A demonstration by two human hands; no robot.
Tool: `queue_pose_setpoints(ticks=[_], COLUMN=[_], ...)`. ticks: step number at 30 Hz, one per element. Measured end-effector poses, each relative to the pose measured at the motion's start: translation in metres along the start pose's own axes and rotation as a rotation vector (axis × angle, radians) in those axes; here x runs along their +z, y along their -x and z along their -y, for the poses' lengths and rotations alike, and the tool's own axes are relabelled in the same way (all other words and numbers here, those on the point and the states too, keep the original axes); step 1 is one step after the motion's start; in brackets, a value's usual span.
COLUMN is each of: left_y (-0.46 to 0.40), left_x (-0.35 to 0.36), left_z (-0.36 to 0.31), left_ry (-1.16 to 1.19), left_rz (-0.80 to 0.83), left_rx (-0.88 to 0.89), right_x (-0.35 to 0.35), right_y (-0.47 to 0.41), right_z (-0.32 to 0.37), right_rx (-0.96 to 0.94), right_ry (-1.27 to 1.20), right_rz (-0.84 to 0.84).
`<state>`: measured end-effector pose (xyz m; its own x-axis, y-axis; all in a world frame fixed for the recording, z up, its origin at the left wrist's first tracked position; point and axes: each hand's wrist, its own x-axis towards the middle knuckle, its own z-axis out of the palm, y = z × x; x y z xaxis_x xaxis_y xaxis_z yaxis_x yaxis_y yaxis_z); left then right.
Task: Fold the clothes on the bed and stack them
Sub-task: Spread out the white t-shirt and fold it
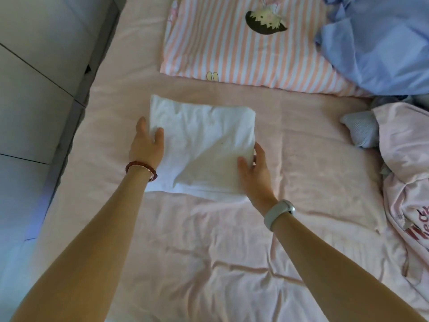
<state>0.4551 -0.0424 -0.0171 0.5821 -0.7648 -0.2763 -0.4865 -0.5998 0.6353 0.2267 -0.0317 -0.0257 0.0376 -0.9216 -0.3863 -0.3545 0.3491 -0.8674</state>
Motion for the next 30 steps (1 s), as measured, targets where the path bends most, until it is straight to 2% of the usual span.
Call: queue_pose_setpoints(ticks=[2,4,6,7,10,13,16,20,23,27,30], left_y=[-0.004,0.009,0.025,0.031,0.033,0.029,0.042,0.101,0.159,0.221,0.255], left_x=[0.011,0.027,0.043,0.050,0.062,0.063,0.059,0.053,0.059,0.077,0.097], left_z=[0.017,0.035,0.053,0.062,0.082,0.079,0.066,0.051,0.042,0.024,0.000], left_ry=[-0.354,-0.616,-0.679,-0.684,-0.666,-0.664,-0.592,-0.466,-0.388,-0.360,-0.396], left_rz=[0.075,0.135,0.215,0.260,0.335,0.357,0.284,0.169,0.136,0.257,0.323], left_rx=[-0.040,0.147,0.327,0.336,0.233,0.220,0.205,0.260,0.291,0.211,0.267], right_x=[0.009,0.015,0.021,0.023,0.023,0.021,0.018,-0.007,-0.041,-0.099,-0.152], right_y=[-0.006,-0.002,0.004,0.007,0.009,0.006,0.012,0.048,0.083,0.126,0.152], right_z=[-0.012,-0.022,-0.033,-0.040,-0.061,-0.064,-0.055,-0.047,-0.056,-0.076,-0.094], right_rx=[0.082,-0.051,-0.300,-0.380,-0.377,-0.367,-0.357,-0.282,-0.223,-0.106,-0.026], right_ry=[0.350,0.698,0.905,0.989,1.180,1.191,1.069,0.787,0.713,0.691,0.681], right_rz=[0.050,0.035,0.071,0.136,0.318,0.343,0.336,0.169,0.067,-0.021,-0.101])
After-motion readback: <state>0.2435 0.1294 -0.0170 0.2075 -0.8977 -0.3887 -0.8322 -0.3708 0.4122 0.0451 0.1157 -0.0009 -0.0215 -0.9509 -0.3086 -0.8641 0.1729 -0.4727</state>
